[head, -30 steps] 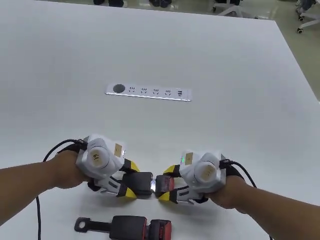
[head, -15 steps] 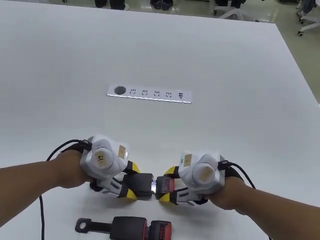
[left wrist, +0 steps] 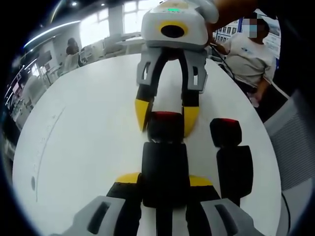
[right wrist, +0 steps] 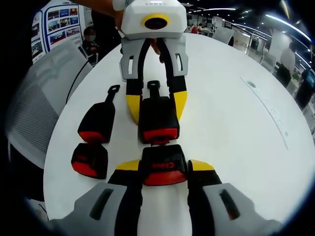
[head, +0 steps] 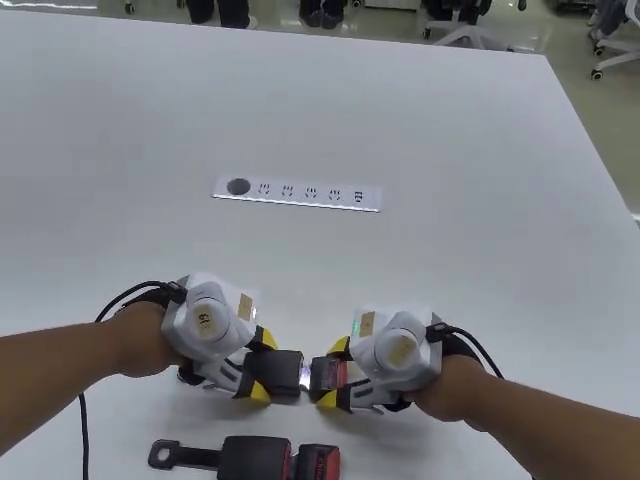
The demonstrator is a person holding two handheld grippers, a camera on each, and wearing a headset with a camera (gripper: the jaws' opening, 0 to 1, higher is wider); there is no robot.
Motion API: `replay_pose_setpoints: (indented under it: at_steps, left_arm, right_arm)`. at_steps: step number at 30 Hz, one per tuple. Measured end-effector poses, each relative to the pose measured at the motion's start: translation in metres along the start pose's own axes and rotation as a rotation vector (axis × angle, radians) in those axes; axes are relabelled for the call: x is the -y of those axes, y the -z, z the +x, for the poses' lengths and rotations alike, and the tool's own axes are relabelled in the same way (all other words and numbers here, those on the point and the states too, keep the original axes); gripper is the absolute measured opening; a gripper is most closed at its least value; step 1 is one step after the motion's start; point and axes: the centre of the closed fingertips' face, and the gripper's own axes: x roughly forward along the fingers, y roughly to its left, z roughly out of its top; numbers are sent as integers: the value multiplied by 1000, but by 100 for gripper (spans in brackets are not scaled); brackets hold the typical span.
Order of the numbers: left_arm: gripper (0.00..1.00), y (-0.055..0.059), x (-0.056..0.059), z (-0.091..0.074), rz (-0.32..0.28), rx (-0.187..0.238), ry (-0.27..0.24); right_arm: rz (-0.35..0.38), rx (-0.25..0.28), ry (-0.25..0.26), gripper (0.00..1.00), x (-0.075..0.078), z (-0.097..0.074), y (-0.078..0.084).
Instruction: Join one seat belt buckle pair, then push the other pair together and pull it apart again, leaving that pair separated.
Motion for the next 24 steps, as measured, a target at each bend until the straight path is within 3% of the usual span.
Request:
replay_pose_setpoints:
  at_steps: [24]
  left_arm:
    - [34,7,-2,-1,3,-12,4]
  right_arm:
    - [12,-3,-1,33,6,-14,20]
